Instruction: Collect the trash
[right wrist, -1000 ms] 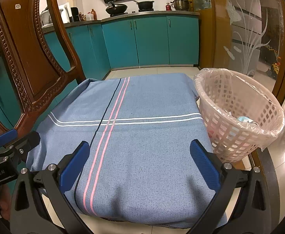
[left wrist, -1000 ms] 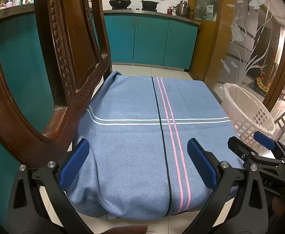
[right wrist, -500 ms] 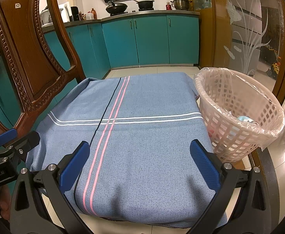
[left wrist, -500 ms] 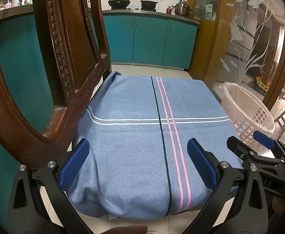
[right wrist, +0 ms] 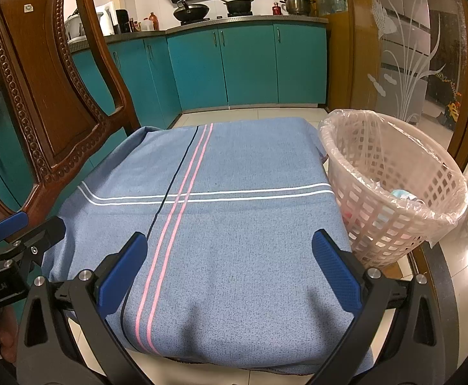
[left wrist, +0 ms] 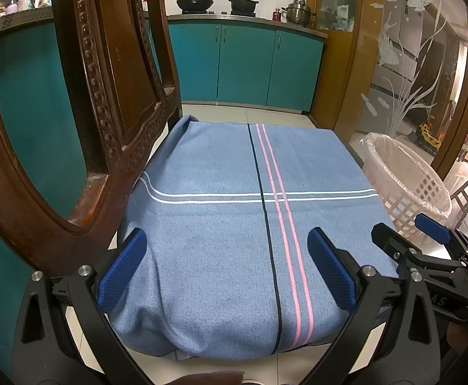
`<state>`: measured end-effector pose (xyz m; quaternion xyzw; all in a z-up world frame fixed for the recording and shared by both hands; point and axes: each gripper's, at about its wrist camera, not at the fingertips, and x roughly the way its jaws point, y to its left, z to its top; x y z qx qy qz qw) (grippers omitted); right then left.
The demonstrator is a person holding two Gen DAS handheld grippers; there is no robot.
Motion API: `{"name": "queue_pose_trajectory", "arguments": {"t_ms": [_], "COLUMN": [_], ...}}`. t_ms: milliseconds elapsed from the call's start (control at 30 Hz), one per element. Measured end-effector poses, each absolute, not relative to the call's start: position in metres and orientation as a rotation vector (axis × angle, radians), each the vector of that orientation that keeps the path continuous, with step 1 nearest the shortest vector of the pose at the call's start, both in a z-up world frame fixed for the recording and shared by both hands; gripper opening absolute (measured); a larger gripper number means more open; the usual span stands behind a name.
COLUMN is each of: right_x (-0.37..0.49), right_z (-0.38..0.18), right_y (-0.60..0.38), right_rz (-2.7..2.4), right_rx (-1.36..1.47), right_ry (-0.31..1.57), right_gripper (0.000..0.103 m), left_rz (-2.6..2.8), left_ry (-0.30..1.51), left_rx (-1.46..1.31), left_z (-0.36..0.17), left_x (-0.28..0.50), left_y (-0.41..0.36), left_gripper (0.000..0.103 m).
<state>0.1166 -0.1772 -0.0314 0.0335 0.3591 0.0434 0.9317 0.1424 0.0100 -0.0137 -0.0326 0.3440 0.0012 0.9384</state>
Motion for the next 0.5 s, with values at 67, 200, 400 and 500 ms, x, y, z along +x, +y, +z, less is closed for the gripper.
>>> {"name": "queue_pose_trajectory", "arguments": {"t_ms": [67,200,400,500], "right_x": [0.1163,0.1151,0.1153,0.1154], "right_z": [-0.0319,-0.0340,-0.0340,-0.0339], "right_y": [-0.1775,-0.1778,-0.1771,-0.1768], "right_rz": [0.089,0.091,0.091,0.091], "right_rx": [0.067,0.064,0.065,0.065], "right_ry": [0.736,0.737,0.738,0.738], "right_gripper": [0.100,0.100,0.100,0.100], "left_rz": [-0.001,-0.005,-0.008,-0.013], "left_ry": [0.703,0.703,0.706,0.708], "left_rx": [-0.067,-0.062,-0.063,-0.058], "left_z": [-0.0138,-0.0145,-0.0150,-0.0154], "left_x": [0.1428,0.1426,0.1438,0.1436], "left_y": [0.0100,0.0092,0.0102,0.0092], "left_gripper": [0.100,0.100,0.100,0.100]}}
